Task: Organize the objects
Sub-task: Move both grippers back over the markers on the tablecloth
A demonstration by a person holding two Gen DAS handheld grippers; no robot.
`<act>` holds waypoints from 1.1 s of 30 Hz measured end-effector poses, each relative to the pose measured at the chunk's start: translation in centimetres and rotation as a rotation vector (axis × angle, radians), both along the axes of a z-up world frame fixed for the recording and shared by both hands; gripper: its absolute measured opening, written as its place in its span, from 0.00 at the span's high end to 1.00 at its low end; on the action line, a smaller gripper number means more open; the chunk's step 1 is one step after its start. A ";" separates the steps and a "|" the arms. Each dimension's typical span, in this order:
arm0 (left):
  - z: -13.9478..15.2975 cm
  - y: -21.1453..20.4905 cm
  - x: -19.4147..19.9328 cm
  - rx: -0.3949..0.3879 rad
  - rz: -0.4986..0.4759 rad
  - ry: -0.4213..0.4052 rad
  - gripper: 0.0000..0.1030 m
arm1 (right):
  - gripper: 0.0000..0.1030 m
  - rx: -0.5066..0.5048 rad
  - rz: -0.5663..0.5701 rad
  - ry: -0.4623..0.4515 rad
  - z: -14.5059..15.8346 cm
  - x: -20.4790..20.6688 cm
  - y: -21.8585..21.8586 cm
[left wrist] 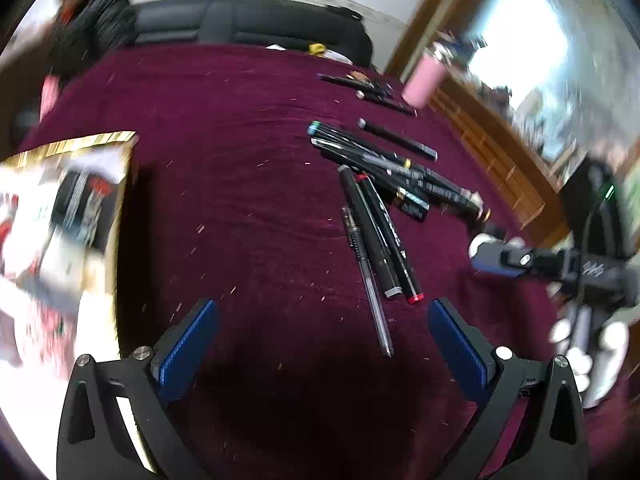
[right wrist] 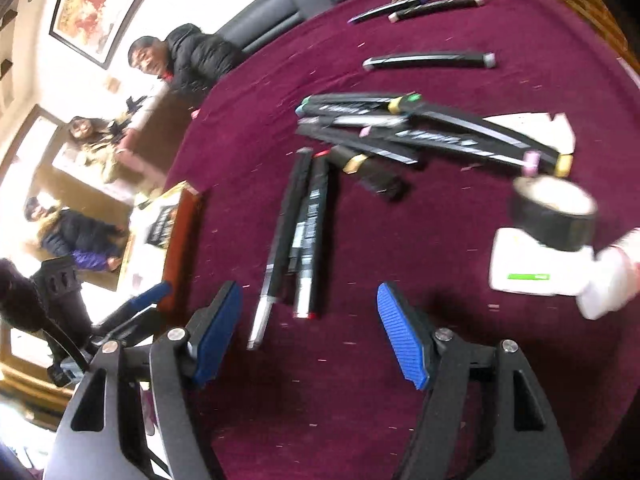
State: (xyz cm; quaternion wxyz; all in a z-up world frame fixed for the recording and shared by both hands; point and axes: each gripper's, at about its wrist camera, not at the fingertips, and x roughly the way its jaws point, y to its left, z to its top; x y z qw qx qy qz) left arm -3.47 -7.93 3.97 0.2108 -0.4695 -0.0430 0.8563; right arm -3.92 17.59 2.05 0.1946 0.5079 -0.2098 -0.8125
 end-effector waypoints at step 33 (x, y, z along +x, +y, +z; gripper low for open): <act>-2.8 5.2 -4.9 -0.199 -0.222 -0.057 0.33 | 0.31 -0.077 -0.020 0.028 -0.8 1.2 2.7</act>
